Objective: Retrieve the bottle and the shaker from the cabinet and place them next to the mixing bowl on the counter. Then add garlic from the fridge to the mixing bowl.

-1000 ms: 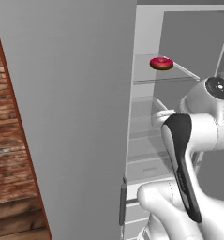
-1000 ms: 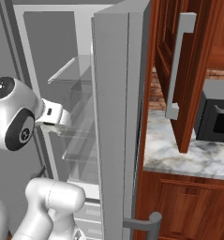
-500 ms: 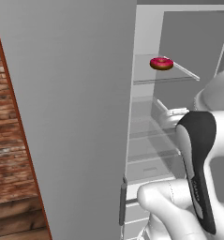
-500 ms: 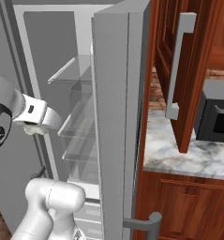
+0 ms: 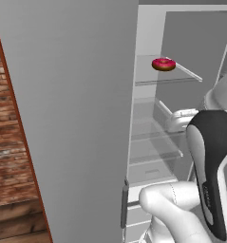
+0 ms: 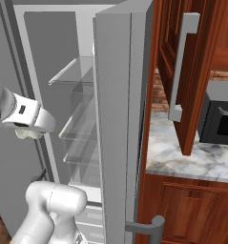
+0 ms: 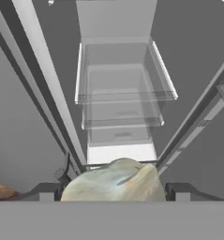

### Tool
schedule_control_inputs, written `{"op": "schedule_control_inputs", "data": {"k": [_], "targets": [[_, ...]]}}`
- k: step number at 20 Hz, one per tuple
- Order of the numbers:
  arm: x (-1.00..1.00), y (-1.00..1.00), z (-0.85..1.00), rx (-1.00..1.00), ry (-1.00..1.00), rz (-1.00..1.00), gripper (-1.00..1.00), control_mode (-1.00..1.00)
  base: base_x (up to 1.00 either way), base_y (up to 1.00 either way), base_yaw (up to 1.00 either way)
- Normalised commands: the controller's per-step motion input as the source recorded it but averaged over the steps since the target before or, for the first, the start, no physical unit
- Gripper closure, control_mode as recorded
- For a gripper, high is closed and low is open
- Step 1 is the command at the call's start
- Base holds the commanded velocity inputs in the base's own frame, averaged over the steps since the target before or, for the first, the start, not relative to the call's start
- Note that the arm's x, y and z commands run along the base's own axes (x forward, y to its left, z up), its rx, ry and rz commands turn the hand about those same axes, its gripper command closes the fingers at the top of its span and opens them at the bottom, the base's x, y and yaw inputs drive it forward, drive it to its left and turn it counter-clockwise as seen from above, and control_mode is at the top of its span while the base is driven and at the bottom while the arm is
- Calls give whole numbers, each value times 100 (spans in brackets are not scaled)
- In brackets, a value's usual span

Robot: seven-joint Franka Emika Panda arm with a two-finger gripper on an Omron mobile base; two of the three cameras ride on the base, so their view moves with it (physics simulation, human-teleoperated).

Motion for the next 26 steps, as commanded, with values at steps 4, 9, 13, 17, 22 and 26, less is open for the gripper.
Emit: {"op": "schedule_control_inputs", "data": {"k": [4, 9, 13, 17, 22, 26], "targets": [[0, 0, 0, 0, 0, 0, 100, 100, -51, 12, 0], [0, 0, 0, 0, 0, 0, 100, 100, -95, 75, -16], [0, 0, 0, 0, 0, 0, 100, 100, -63, 100, -42], [0, 0, 0, 0, 0, 0, 100, 100, -47, 54, -78], [0, 0, 0, 0, 0, 0, 100, 100, -48, 6, -97], [0, 0, 0, 0, 0, 0, 100, 100, -47, 7, -97]]}}
